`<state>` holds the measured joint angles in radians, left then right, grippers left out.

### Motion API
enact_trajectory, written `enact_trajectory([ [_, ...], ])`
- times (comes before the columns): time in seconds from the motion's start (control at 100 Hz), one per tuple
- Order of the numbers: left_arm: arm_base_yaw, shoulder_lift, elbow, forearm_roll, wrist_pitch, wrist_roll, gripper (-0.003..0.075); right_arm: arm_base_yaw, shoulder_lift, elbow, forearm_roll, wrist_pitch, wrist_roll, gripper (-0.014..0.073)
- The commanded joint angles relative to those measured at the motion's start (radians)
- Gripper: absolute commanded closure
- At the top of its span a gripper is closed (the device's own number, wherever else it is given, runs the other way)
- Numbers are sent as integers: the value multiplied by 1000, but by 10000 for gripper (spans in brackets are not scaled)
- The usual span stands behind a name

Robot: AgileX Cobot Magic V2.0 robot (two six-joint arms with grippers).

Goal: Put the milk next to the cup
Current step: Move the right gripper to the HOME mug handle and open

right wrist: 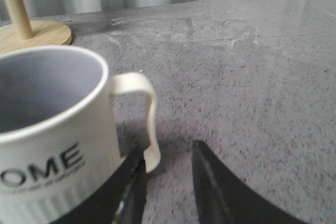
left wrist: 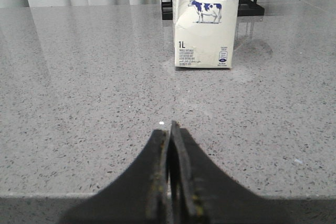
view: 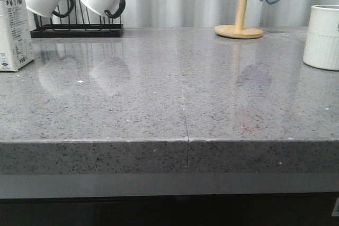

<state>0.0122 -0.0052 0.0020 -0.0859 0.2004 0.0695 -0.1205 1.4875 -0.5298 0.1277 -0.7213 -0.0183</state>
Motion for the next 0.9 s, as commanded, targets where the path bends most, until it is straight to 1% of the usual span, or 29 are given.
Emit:
enact_trajectory([
  [0.0,-4,-33,42,-1,-79,-7,741,-7,2,-56,0,-91,-8,346],
  [0.65,-4,-33,42,-1,-79,-7,741,-9,184,-214,-3,-88,-8,355],
  [0.73,-4,-33,42,-1,-79,-7,741,-9,195,-228,-3,-82,-8,402],
  [0.89,-4,-33,42,-1,-79,-7,741,-9,201,-237,-3,-59,-8,582],
])
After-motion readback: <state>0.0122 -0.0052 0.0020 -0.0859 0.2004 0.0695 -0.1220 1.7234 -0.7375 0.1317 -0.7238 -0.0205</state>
